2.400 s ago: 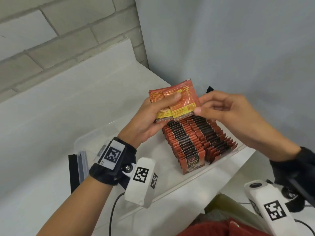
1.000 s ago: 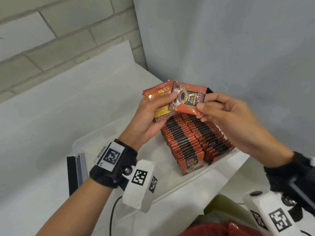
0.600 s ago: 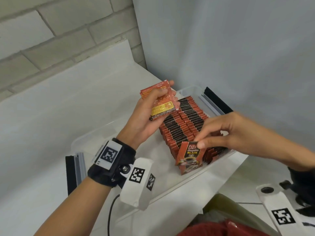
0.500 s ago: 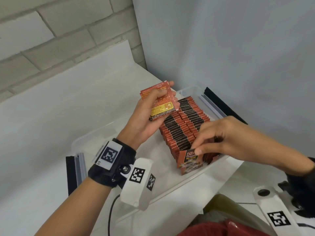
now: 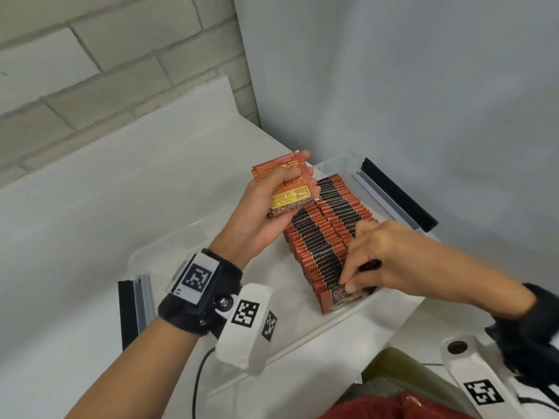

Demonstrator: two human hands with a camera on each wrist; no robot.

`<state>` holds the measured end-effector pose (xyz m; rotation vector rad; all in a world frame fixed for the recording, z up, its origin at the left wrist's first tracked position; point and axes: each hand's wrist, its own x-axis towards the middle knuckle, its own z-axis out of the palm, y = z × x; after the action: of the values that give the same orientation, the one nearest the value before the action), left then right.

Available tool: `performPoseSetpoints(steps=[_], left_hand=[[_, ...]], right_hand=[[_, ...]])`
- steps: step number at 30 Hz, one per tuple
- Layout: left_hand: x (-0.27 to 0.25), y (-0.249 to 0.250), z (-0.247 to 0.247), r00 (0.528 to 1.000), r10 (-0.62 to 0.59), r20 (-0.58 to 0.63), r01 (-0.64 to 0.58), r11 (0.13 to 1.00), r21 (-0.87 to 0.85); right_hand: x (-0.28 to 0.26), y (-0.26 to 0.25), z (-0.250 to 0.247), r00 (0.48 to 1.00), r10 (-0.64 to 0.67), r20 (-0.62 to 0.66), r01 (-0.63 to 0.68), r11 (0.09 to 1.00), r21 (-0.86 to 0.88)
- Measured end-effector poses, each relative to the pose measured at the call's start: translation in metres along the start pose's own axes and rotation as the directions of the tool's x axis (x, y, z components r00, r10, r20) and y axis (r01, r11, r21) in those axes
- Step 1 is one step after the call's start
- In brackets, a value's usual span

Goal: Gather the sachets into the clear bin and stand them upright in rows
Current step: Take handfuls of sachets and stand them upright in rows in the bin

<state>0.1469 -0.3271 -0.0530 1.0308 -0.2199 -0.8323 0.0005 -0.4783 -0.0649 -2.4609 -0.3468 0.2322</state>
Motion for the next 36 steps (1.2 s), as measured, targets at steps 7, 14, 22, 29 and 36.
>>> performPoseSetpoints(steps=[7,14,22,29,36], left_hand=[[0.0,0.0,0.0,1.0,-0.009,0.014,0.009,0.999,0.043],[-0.001,-0.001,0.001,0.998,0.002,0.068,-0.008,0.995,0.099],[-0.002,-0.004,0.001,0.986,-0.003,0.169,-0.016,0.993,0.114],[-0.005,-0.003,0.005,0.99,-0.067,0.121,0.048,0.986,0.159],[-0.007,0.002,0.006,0.944,-0.239,0.228,0.219,0.969,0.111]], right_hand=[[0.002,0.003,0.0,0.999,0.021,0.035,-0.022,1.0,0.007],[0.004,-0.008,-0.014,0.968,0.153,-0.198,-0.101,0.963,0.252],[0.02,-0.006,-0.009,0.837,0.366,-0.407,-0.087,0.823,0.561],[0.021,-0.013,-0.015,0.836,0.33,-0.438,0.007,0.792,0.611],[0.017,-0.017,-0.028,0.72,0.228,-0.656,0.144,0.875,0.463]])
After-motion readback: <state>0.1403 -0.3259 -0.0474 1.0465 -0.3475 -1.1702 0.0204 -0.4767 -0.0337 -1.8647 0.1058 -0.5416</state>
